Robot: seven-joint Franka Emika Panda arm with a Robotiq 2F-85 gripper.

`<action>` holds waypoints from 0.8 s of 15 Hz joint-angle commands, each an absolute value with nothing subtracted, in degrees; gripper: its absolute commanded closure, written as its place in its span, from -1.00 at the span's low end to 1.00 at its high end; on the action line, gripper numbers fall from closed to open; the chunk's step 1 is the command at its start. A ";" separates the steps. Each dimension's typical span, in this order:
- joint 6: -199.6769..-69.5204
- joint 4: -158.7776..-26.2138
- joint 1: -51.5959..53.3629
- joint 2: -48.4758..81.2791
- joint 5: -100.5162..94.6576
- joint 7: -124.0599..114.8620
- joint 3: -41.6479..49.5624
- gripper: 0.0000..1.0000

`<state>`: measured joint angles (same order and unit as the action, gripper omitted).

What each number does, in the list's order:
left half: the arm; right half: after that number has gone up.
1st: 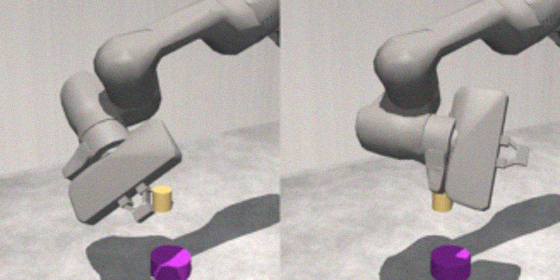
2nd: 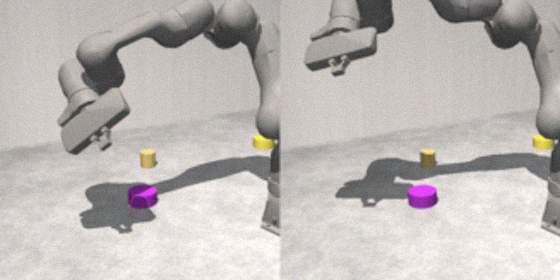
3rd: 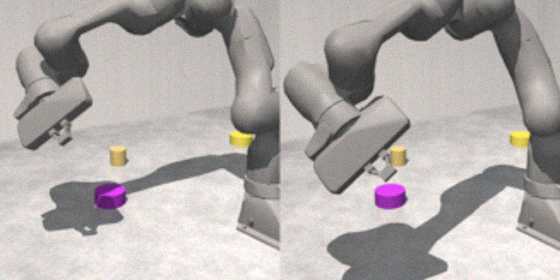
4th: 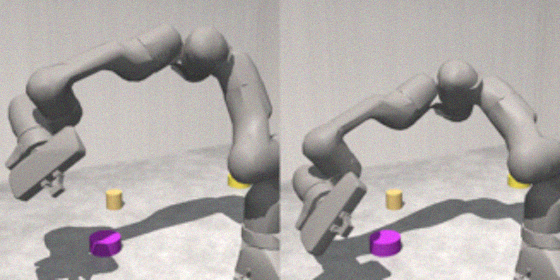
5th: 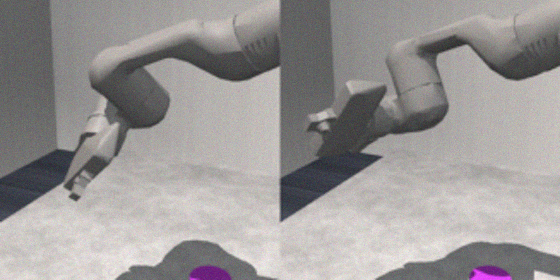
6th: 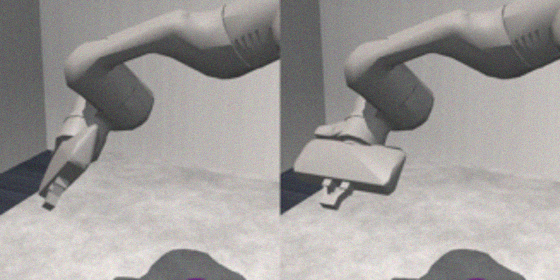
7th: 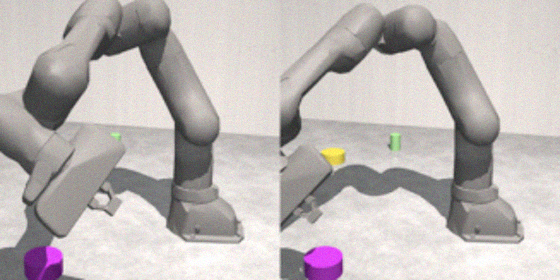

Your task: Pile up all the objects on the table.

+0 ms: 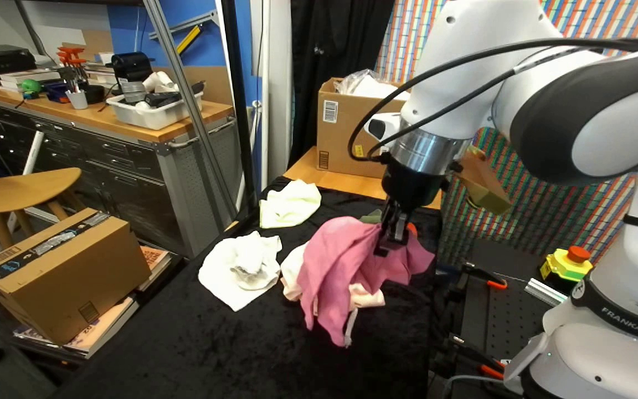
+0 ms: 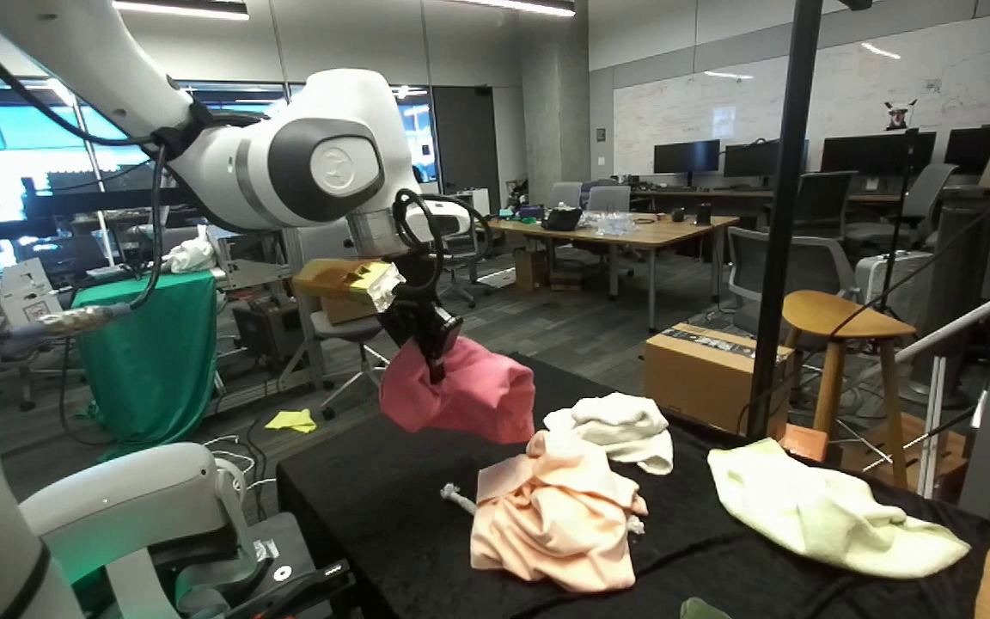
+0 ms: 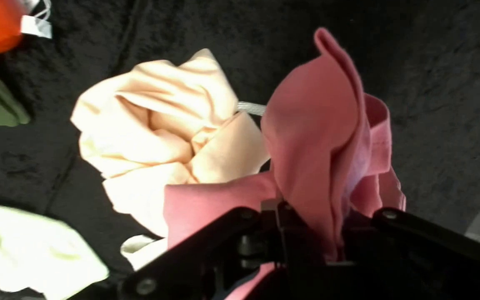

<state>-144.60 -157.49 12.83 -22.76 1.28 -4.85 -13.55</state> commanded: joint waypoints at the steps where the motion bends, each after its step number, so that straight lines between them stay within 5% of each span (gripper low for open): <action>1: -146.79 -157.56 6.23 -25.39 -6.62 -10.21 -14.38 0.86; 8: -149.10 -157.29 -2.19 -24.19 -18.08 -17.80 -15.57 0.85; 10: -149.41 -157.54 -2.64 -24.10 -19.60 -17.80 -15.33 0.31; 12: -149.26 -157.35 -2.61 -23.97 -20.16 -17.15 -14.80 0.04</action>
<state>-147.89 -157.61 -1.63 -24.04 -18.04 -16.38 -14.52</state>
